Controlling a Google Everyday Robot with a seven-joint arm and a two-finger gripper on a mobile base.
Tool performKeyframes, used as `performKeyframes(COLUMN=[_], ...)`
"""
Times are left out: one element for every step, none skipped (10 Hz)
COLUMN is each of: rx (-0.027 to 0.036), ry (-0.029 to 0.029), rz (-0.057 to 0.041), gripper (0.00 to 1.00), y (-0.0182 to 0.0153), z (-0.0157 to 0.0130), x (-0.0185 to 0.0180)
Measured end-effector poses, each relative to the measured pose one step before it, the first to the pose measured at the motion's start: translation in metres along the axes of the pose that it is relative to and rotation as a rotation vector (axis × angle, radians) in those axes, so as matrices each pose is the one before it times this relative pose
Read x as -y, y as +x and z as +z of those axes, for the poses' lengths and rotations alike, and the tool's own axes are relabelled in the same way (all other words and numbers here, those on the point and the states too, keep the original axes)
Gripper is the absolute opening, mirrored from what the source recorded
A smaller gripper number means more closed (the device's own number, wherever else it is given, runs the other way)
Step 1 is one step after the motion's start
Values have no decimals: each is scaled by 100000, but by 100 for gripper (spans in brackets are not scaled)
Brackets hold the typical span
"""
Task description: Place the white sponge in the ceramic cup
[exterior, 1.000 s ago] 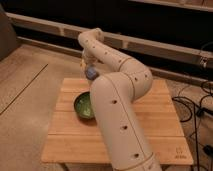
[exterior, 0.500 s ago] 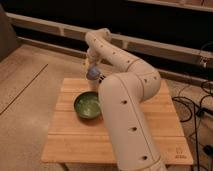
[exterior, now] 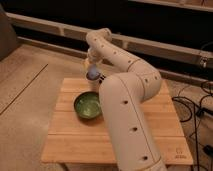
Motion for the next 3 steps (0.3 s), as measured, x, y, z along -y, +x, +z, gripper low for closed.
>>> performKeyframes(rx=[0,-3,-3], ry=[-46,-81,35], rz=[-109,-103,2], gripper=[77,77,77], y=[-43,-44,6], z=[15,22,-4], x=[-91,-106,19])
